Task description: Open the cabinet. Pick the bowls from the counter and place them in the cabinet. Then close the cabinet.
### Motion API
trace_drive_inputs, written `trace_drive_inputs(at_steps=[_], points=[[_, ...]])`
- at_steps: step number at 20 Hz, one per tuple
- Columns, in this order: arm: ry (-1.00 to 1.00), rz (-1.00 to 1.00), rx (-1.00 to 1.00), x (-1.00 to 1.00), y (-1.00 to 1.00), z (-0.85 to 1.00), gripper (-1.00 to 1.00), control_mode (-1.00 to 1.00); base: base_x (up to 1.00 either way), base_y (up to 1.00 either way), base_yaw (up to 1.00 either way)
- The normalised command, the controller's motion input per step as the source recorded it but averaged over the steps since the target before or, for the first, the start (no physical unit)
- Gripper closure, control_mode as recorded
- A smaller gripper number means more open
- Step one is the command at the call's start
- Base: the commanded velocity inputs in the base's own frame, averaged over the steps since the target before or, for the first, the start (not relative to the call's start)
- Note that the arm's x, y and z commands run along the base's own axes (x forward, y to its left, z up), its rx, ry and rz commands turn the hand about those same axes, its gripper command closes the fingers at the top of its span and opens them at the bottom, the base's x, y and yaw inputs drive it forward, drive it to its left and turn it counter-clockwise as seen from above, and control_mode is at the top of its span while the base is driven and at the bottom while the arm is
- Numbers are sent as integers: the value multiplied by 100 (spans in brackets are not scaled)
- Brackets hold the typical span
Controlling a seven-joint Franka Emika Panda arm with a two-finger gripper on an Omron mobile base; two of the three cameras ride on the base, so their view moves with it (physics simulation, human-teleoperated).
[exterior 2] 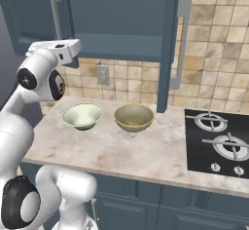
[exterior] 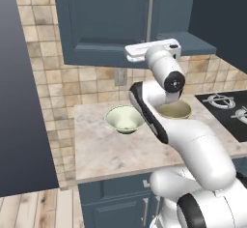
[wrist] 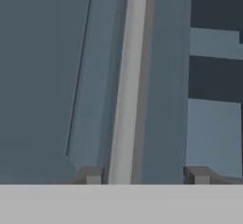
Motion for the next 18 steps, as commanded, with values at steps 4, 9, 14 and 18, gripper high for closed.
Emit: trace_drive_inputs(at_steps=[4, 9, 14, 18], points=[[5, 0, 0, -44, 100, -66, 100, -100, 0, 0, 0], [11, 0, 0, -52, 100, -64, 100, -100, 0, 0, 0], [11, 0, 0, -55, 100, -62, 100, -100, 0, 0, 0], [8, 0, 0, -47, 100, -89, 100, -100, 0, 0, 0]])
